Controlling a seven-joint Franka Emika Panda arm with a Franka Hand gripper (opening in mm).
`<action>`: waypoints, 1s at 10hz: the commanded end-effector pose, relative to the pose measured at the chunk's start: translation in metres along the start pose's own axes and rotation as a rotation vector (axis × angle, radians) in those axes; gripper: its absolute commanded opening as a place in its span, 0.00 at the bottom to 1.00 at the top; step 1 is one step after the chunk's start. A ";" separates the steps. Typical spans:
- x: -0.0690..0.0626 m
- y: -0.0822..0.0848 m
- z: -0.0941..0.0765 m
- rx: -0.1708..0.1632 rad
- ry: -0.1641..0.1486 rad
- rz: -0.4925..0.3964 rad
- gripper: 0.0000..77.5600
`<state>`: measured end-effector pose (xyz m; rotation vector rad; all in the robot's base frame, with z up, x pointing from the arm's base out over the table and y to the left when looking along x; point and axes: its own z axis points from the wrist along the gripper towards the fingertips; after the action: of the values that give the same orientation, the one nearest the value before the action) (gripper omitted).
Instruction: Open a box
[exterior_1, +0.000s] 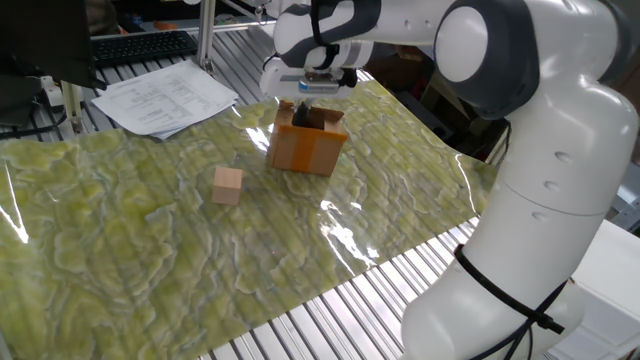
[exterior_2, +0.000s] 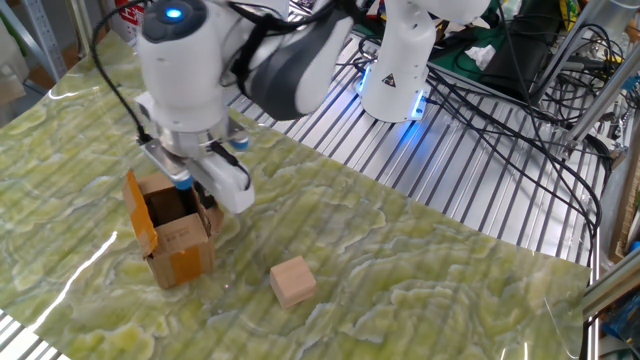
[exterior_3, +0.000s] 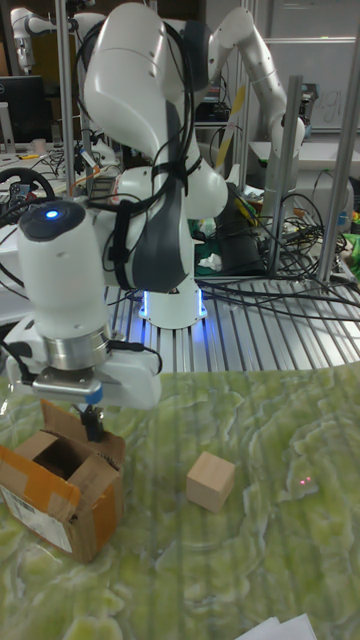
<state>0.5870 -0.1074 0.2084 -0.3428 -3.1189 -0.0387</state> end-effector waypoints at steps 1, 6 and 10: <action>-0.020 -0.015 0.002 0.001 0.001 -0.030 0.00; -0.038 -0.013 0.000 0.006 0.000 -0.025 0.00; -0.054 -0.017 0.000 0.011 -0.003 -0.027 0.00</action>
<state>0.6328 -0.1335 0.2066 -0.2996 -3.1216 -0.0251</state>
